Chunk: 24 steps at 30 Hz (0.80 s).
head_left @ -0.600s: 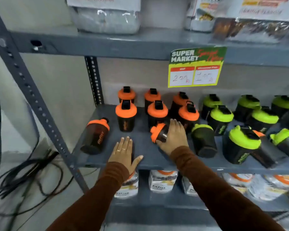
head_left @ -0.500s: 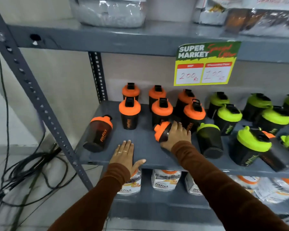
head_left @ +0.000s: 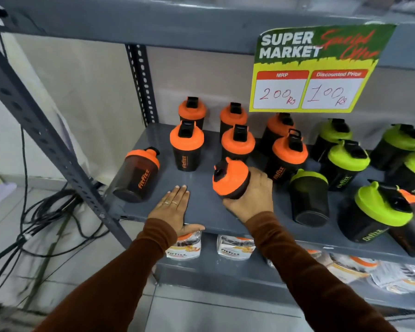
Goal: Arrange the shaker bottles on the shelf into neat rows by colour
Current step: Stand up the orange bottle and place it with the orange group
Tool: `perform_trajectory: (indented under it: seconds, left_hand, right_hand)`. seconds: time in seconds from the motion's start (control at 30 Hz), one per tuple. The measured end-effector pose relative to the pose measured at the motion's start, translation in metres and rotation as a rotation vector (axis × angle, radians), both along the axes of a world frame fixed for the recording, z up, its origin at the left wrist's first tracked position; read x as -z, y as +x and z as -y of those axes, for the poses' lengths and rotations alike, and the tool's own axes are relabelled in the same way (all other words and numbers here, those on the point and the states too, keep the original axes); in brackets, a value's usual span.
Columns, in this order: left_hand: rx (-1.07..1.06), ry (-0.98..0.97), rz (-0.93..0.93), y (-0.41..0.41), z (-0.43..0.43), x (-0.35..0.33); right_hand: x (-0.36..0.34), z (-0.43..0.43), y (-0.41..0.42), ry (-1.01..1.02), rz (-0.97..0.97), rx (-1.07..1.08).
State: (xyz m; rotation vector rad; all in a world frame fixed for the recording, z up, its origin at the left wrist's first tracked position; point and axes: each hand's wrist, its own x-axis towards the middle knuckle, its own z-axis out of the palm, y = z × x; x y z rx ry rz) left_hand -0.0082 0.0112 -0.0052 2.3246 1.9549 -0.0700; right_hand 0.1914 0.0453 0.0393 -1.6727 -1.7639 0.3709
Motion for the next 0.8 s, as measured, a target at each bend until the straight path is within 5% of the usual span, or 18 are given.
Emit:
perform_trajectory:
  seconds: [0.13, 0.3, 0.47, 0.57, 0.7, 0.8]
  left_hand:
    - [-0.004, -0.005, 0.009, 0.000, 0.001, -0.002]
    - [0.012, 0.025, 0.018, 0.000, 0.001, 0.000]
    - [0.028, 0.021, -0.012, -0.001, 0.001, 0.003]
    - [0.076, 0.099, -0.006, -0.012, 0.007, 0.007]
    - [0.211, 0.128, 0.035, -0.048, 0.021, 0.028]
    - [0.306, 0.296, 0.067, -0.087, 0.027, 0.039]
  right_hand:
    - [0.000, 0.011, 0.005, 0.049, -0.436, 0.136]
    - [0.019, 0.016, 0.006, 0.055, -0.640, 0.250]
    - [0.026, 0.029, -0.010, 0.124, -0.577, 0.316]
    - [0.035, 0.045, -0.034, 0.350, -0.368, 0.459]
    - [0.028, 0.059, -0.075, 0.688, -0.177, 0.138]
    - [0.009, 0.045, -0.113, 0.540, -0.236, -0.172]
